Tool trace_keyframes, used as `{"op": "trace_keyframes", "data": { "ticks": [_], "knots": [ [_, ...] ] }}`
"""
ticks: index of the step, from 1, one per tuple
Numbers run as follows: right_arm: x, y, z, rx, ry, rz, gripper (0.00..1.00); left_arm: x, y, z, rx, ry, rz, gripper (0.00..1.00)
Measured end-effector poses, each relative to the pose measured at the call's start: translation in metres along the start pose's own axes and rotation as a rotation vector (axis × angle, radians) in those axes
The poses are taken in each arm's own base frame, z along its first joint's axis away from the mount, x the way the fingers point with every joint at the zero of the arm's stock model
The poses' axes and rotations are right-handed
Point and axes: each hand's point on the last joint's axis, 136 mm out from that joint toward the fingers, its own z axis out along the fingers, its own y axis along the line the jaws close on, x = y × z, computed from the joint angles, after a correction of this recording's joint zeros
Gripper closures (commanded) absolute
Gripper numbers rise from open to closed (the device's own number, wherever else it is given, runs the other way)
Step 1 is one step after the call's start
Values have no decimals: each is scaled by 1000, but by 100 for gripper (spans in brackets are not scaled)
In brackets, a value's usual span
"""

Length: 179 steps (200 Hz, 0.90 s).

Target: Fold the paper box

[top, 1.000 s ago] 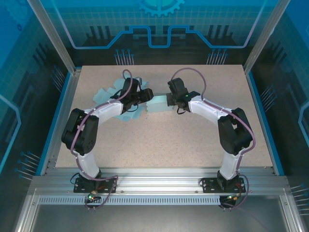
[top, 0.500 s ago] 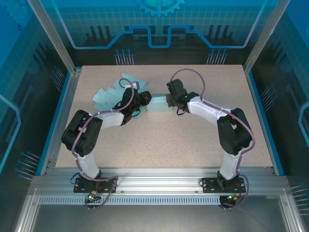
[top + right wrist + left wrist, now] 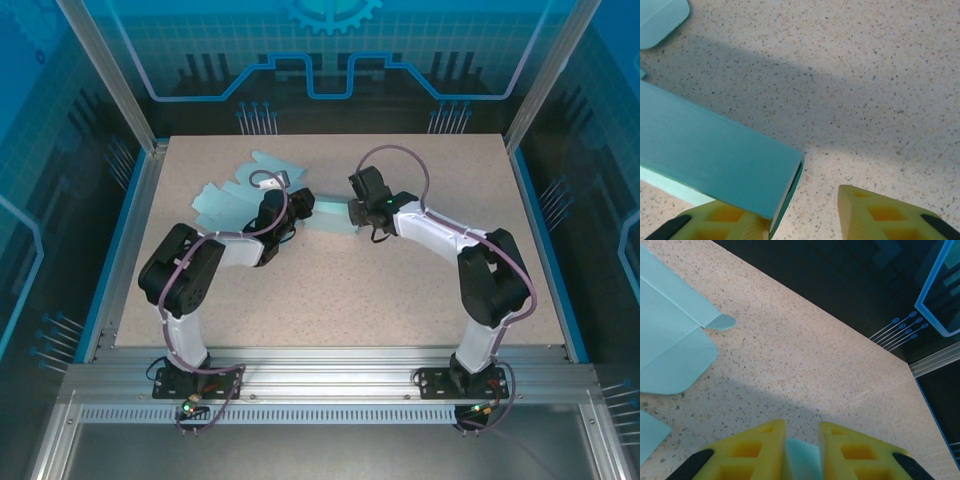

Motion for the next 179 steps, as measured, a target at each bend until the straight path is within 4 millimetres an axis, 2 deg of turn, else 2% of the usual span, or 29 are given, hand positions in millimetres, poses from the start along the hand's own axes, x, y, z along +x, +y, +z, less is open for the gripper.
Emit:
{"op": "trace_keyframes", "data": {
  "ticks": [42,68,93,122,145,179],
  "knots": [
    [12,20,-8,-123,51,7,46,6,-5,3,21,-12,2,80],
    [13,24,-17,-170,62,30,41,7,-7,3,29,-16,3,80],
    [8,22,-25,-199,58,86,39,8,-10,4,34,-14,4,80],
    [-6,8,-35,-216,31,183,38,12,-14,5,41,-9,7,80],
    [-14,-4,-38,-209,16,250,40,13,-15,5,43,-6,8,80],
    [-16,-18,-29,-218,32,331,57,13,-15,5,44,-7,8,80]
  ]
}}
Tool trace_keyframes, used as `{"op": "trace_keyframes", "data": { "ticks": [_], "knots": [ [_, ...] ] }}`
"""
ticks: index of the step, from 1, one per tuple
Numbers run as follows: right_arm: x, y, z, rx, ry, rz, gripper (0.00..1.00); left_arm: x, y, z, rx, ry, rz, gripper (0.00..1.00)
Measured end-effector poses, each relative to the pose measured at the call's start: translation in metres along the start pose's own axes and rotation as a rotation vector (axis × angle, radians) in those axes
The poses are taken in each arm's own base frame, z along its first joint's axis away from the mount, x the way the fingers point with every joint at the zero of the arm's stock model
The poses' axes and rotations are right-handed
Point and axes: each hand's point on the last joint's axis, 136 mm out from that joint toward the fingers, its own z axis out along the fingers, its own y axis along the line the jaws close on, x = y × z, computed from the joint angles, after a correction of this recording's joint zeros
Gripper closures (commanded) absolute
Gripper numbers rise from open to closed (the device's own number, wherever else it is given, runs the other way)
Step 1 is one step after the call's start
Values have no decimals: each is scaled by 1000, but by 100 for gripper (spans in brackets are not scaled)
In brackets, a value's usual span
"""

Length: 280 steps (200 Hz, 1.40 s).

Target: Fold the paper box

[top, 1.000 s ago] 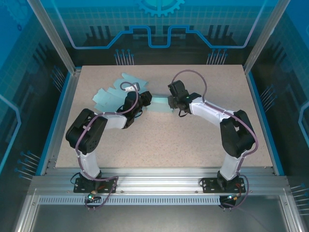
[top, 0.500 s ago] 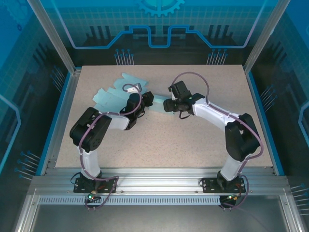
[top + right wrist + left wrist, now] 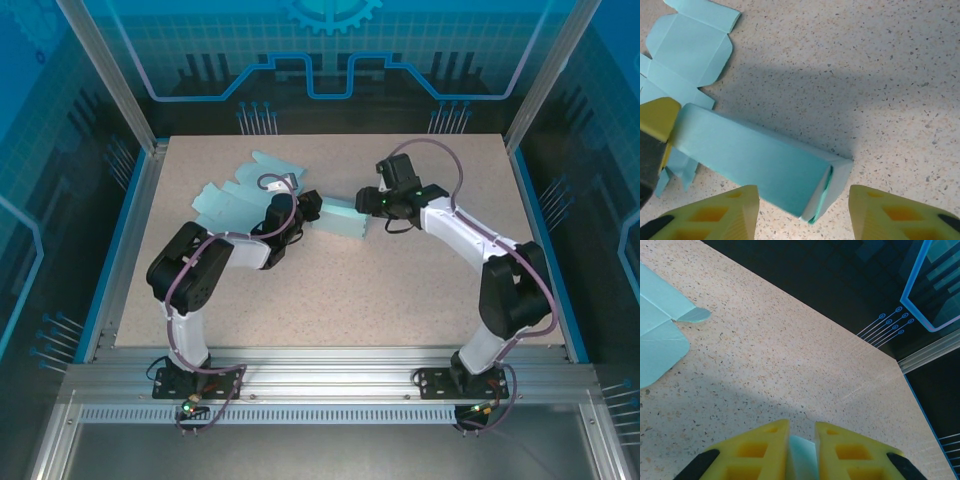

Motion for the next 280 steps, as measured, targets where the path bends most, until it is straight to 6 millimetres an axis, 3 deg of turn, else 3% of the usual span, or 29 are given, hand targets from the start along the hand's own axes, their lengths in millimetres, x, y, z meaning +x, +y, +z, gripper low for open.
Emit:
{"op": "trace_keyframes", "data": {
  "ticks": [24,114,151,183,226,261,280],
  "knots": [
    [2,-8,12,-13,27,39,69,0,0,0,0,1,0,80],
    [10,-11,29,-84,21,82,74,2,-2,1,0,6,-21,80],
    [11,-14,30,-125,-27,97,81,2,-2,1,-1,8,-21,80],
    [10,-17,33,-150,-63,103,80,2,-2,1,-3,9,-23,80],
    [11,-21,38,-158,-95,103,67,2,-1,2,-3,9,-23,80],
    [16,-25,44,-172,-118,110,67,2,-1,2,-4,9,-24,80],
    [15,-25,46,-195,-134,117,77,3,-1,2,-5,10,-23,80]
  ]
}}
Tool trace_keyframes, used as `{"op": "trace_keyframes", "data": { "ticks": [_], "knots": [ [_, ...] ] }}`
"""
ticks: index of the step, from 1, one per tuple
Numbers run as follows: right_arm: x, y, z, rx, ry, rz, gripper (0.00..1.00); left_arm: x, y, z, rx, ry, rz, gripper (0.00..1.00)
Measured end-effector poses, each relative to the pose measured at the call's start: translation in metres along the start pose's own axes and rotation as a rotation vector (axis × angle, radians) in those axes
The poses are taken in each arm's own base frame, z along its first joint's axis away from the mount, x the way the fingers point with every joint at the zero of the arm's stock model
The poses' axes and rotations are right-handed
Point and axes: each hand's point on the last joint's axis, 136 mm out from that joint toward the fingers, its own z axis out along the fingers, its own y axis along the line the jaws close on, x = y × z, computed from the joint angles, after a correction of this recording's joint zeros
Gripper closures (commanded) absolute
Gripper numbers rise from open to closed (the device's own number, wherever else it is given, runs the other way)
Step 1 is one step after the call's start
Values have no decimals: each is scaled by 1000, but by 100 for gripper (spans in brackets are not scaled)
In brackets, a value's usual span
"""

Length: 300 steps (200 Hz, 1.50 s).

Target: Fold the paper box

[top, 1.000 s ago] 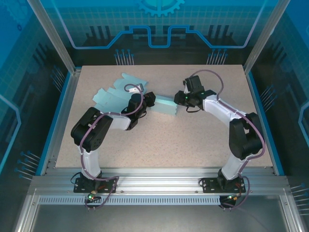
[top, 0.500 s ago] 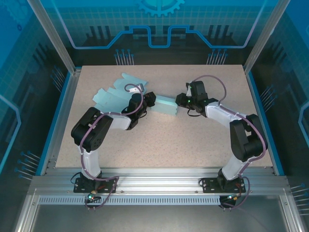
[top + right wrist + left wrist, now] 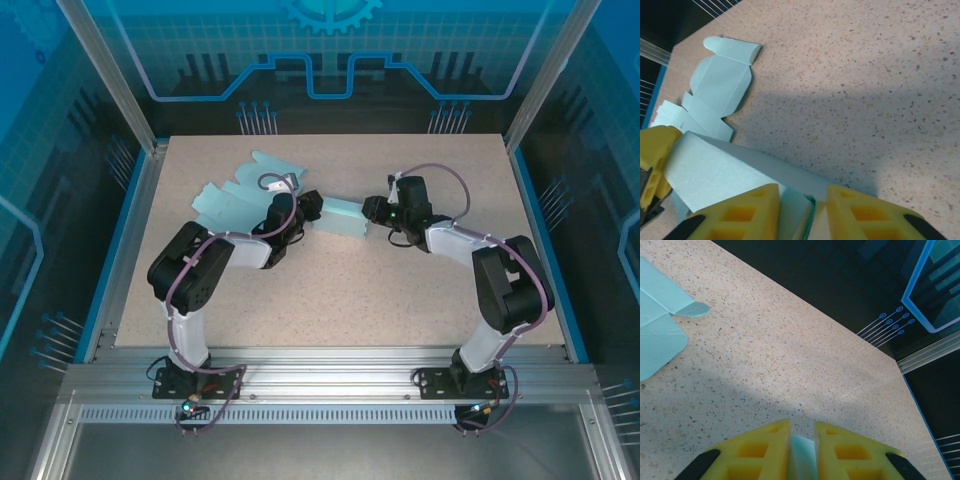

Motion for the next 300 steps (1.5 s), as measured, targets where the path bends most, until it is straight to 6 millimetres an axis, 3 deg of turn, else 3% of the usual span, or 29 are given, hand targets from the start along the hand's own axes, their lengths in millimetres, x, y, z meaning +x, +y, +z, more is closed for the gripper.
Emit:
{"op": "trace_keyframes", "data": {
  "ticks": [94,178,226,251,300],
  "knots": [
    [0,-6,4,-40,-17,48,68,2,1,-3,-8,14,-10,78],
    [-3,-4,13,-99,-62,71,72,1,5,-8,63,46,-58,72],
    [-2,-4,12,-99,-61,70,72,9,14,-8,139,112,-106,76],
    [0,-5,9,-89,-53,73,72,9,15,-8,161,107,-130,86],
    [1,-4,3,-83,-45,59,70,11,16,-10,180,110,-149,85]
  ]
}}
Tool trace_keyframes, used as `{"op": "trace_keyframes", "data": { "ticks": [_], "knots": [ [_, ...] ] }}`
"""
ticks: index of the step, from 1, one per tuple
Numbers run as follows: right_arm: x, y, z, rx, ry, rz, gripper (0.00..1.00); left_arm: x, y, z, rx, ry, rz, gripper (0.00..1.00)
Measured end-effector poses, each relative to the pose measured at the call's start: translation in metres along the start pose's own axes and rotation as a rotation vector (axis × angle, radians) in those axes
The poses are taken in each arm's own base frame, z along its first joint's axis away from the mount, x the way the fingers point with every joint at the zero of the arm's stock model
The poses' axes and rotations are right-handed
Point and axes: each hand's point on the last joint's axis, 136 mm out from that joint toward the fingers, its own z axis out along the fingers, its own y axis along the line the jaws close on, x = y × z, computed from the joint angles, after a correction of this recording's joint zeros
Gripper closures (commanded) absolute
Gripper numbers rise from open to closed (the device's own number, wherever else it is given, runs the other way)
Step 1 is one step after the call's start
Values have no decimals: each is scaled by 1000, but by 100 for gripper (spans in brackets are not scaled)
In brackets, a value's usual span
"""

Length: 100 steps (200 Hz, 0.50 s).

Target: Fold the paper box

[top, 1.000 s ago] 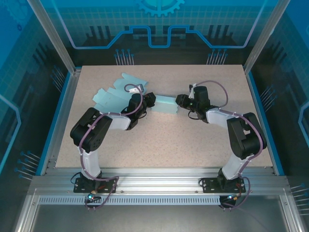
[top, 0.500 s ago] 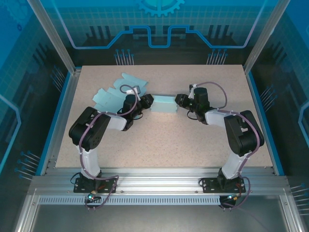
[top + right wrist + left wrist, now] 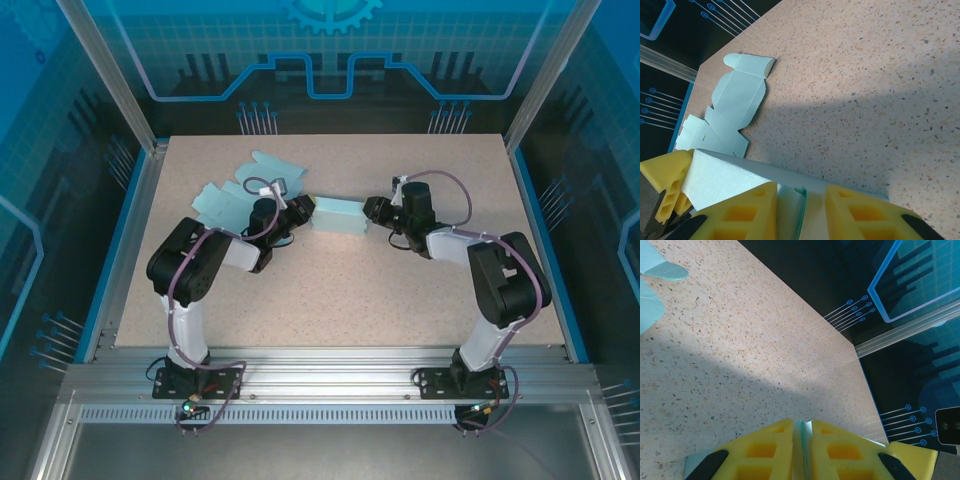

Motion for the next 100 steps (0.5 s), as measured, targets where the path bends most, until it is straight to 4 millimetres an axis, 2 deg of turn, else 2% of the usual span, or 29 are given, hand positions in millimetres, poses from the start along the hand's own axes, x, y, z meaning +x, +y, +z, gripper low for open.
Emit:
{"op": "trace_keyframes", "data": {
  "ticks": [26,57,100],
  "knots": [
    [2,2,-7,7,12,-38,69,4,-4,-2,9,12,25,85],
    [10,5,-24,37,35,-115,64,19,-11,-11,27,31,41,84],
    [31,14,-49,93,93,-261,46,28,-17,-29,89,6,52,82]
  ]
}}
